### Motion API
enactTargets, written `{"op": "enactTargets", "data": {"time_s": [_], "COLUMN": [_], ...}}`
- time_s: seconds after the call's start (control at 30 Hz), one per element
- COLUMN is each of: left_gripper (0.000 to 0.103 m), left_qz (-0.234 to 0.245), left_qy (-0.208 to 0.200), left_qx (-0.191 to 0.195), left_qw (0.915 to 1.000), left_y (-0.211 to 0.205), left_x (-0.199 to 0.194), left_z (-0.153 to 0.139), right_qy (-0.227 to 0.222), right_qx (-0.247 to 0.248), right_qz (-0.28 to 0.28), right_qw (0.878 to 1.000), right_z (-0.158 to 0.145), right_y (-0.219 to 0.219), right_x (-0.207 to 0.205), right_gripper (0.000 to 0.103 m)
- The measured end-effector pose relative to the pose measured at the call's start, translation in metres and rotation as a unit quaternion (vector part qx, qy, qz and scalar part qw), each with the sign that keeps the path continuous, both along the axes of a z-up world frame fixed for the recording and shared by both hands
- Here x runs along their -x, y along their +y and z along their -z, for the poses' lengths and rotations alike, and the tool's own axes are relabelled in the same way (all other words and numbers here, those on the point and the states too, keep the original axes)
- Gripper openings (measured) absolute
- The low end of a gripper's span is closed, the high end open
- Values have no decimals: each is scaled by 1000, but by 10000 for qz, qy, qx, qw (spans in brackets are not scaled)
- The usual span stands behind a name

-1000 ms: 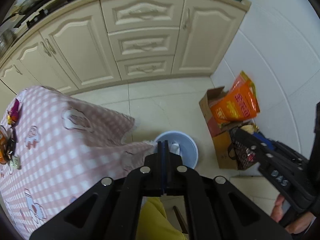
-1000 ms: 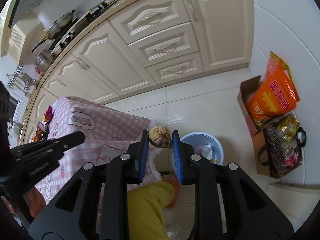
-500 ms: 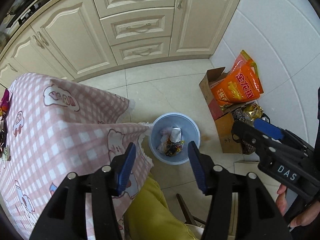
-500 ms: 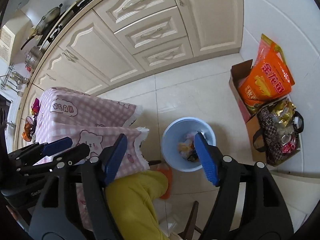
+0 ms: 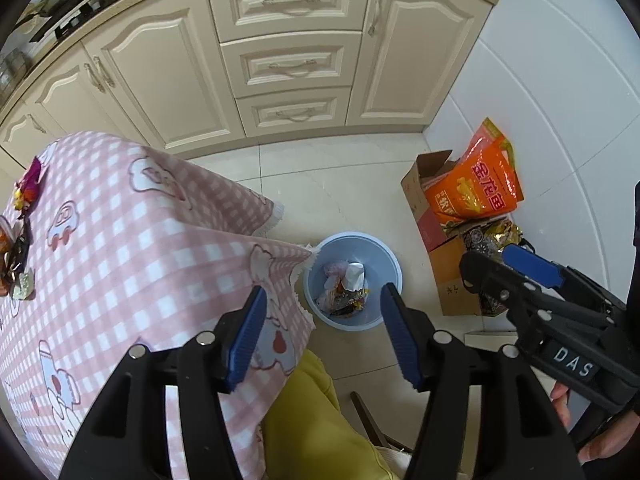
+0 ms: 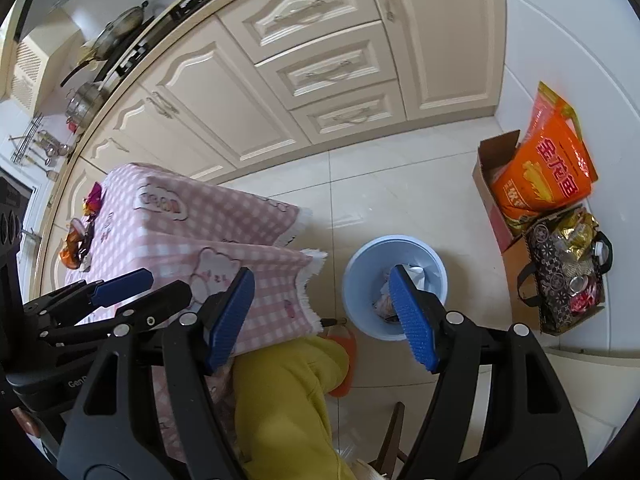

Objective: Collect trash
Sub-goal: 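Open both tools to drop the items into the bin, then move both tools back over the table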

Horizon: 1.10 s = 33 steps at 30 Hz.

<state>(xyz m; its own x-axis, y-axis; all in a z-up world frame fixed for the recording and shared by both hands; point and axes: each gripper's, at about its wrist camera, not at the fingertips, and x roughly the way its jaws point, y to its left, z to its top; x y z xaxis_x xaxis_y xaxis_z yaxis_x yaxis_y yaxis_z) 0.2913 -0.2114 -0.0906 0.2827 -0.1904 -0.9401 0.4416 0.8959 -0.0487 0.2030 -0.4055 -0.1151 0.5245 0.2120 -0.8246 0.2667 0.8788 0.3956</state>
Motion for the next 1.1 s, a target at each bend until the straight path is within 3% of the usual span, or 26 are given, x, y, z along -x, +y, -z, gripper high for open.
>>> {"op": "enactTargets", "data": {"time_s": [0.27, 0.53, 0.97, 1.1], "left_gripper": [64, 69, 76, 79], "left_qz": [-330, -964, -1937, -2340], "left_qy": [-206, -324, -165, -16], "left_qx": [151, 274, 356, 485], "left_qw": [9991, 9944, 9803, 9710], "left_y": [43, 116, 231, 272], "left_x": [3, -9, -50, -72], "left_z": [-21, -32, -30, -29], "right_qy": [-147, -178, -97, -137], "right_qx": [89, 262, 370, 335], "right_qz": [-276, -745, -1604, -1740], "right_qw": [9995, 9967, 9863, 9841], "right_z": [-23, -37, -42, -47], "right_y": [40, 101, 205, 227], "right_x": [-9, -34, -87, -104], "right_gripper": [70, 70, 71, 71]}}
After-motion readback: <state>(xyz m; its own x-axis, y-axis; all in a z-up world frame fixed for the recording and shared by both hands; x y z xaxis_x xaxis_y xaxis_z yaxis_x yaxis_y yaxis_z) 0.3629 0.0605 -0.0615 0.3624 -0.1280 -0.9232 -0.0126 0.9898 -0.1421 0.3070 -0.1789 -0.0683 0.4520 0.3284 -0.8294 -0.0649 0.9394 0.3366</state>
